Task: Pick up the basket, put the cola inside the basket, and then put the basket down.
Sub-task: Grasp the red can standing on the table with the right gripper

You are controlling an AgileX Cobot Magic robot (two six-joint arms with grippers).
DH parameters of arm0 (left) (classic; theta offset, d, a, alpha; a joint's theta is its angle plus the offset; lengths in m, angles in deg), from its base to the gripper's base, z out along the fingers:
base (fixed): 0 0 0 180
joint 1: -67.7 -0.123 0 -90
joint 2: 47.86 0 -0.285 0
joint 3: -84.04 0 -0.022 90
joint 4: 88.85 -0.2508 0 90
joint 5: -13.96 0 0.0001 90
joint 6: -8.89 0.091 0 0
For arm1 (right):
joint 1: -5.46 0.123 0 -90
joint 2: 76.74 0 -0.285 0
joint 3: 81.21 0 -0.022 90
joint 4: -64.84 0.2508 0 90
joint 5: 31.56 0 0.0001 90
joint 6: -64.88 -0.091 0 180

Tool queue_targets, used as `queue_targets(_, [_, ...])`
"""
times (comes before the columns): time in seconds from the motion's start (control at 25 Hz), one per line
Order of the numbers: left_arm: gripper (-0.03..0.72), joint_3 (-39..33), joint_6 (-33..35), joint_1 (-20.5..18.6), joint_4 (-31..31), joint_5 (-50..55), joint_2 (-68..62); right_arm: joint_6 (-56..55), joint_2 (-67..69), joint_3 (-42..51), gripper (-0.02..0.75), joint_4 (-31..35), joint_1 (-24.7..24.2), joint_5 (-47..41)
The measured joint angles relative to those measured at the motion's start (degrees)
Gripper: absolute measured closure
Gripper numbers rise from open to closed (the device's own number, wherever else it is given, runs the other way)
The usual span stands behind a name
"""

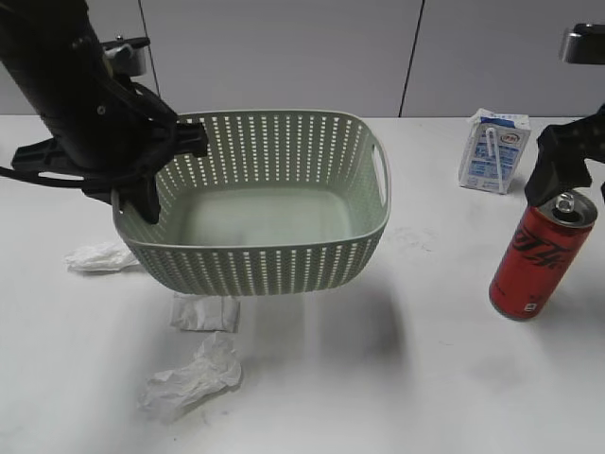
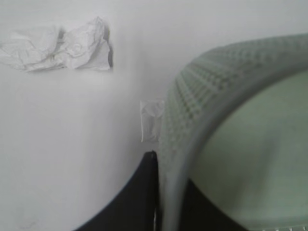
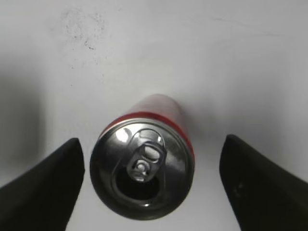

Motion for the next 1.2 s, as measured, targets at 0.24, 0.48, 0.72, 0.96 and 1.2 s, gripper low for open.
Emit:
queue_targets(0.24, [0.691,0.0,0.0,0.0,0.0,-0.1,0.0,0.0,1.8,-0.1,0.071,0.0,0.0,1.1])
queue_targets(0.48, [0.691,0.0,0.0,0.0,0.0,-0.2,0.0,0.0,4.7,-0.1,0.076,0.5,0.0,1.2])
queue_targets(0.72, [0.691,0.0,0.0,0.0,0.0,-0.2,0.0,0.0,6.8,-0.1,0.145,0.9,0.0,1.3])
queue_targets(0.96, [0.691,0.0,0.0,0.0,0.4,-0.2,0.0,0.0,7.2,-0.2,0.237,1.0,0.0,0.8])
queue_targets(1.2, [0.691,0.0,0.0,0.0,0.2,-0.4,0.0,1.6,6.0,-4.0,0.237,1.0,0.0,-4.6])
